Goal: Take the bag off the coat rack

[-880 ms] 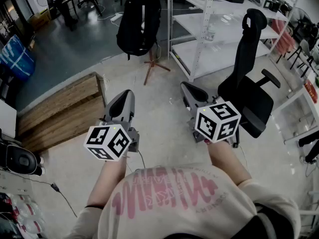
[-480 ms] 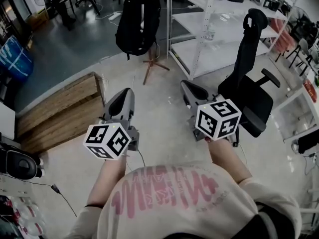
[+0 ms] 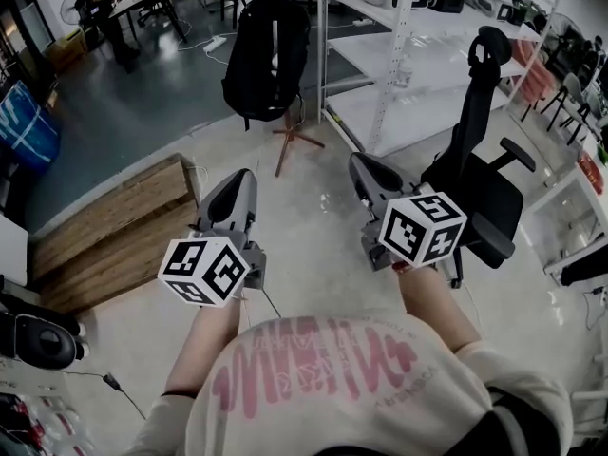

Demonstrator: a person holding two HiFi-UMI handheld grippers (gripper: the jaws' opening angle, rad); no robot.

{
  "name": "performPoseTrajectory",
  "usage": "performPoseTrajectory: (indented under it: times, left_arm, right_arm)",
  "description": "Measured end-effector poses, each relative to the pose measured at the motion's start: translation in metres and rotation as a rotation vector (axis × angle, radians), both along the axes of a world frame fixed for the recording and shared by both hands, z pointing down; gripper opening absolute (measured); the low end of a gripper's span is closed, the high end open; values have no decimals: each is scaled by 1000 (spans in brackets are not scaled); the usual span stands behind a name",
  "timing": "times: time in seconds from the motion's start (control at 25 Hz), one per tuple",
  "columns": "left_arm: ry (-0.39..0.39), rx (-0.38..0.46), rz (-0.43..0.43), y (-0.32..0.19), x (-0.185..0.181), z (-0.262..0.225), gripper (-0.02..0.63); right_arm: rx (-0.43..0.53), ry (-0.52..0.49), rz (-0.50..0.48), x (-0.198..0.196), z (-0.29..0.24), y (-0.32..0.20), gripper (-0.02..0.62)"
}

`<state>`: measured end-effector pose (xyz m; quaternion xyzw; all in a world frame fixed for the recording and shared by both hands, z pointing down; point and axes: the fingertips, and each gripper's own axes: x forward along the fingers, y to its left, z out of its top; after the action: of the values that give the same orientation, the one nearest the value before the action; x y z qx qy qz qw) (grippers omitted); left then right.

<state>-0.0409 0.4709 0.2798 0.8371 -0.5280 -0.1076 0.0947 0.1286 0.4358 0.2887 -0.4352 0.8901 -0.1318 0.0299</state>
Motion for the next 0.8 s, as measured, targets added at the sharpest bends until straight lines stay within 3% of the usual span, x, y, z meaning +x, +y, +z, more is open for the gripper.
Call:
performPoseTrajectory:
  times: [0.16, 0.48, 0.8]
  left_arm:
    - [14, 30, 3, -14, -16, 1, 3]
    - [58, -27, 7, -51, -38, 26, 3]
    - [56, -39, -24, -124, -56, 46, 3]
  right_arm:
    - [2, 25, 15, -13, 11, -12, 6]
    - [-29, 81, 6, -36, 31, -45, 5]
    - [-25, 84, 11, -43, 49, -127, 6]
